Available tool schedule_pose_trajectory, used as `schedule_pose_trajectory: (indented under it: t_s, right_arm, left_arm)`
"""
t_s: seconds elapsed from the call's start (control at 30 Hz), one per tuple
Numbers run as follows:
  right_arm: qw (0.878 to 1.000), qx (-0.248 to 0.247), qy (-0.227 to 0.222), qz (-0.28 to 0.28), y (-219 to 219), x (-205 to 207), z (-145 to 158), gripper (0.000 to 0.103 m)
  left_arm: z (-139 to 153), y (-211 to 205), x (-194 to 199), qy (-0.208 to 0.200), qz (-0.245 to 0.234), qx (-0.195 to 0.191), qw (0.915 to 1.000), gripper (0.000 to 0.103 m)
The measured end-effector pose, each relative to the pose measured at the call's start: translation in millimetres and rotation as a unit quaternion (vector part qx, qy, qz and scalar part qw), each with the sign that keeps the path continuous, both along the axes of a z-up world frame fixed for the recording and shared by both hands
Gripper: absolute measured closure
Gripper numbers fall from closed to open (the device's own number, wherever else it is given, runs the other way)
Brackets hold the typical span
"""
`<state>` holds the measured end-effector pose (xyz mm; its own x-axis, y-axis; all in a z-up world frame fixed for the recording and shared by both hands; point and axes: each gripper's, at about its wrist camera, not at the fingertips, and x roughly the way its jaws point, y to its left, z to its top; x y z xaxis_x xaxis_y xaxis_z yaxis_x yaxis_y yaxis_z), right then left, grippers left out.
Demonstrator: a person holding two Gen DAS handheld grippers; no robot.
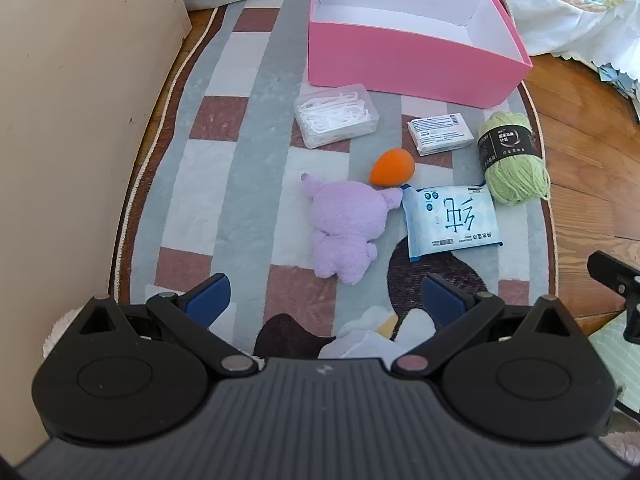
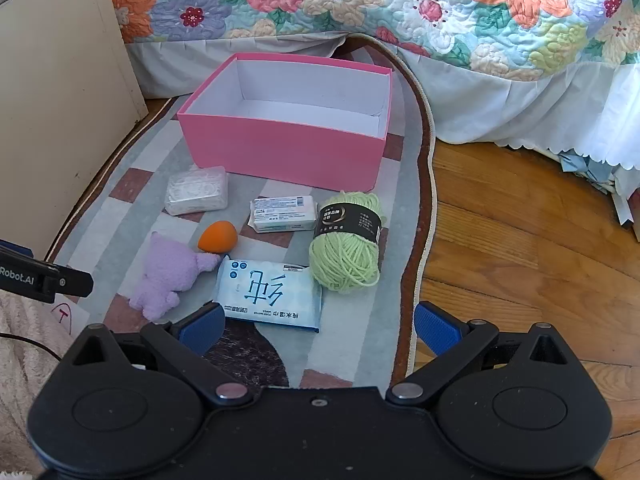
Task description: Organize objects
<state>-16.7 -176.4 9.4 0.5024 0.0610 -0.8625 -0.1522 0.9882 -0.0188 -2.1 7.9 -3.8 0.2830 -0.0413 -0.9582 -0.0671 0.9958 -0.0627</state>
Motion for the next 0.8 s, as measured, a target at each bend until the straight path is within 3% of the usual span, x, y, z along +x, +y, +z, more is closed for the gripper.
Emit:
schedule_pose_trajectory:
  t_s: [0.8]
  right_arm:
    - [1.000, -0.017, 0.003, -0.001, -1.5, 4.3, -5.5, 0.001]
  left_arm:
    - [-4.9, 1.2, -1.8, 0.006, 0.006, 0.005, 1.0000, 0.000]
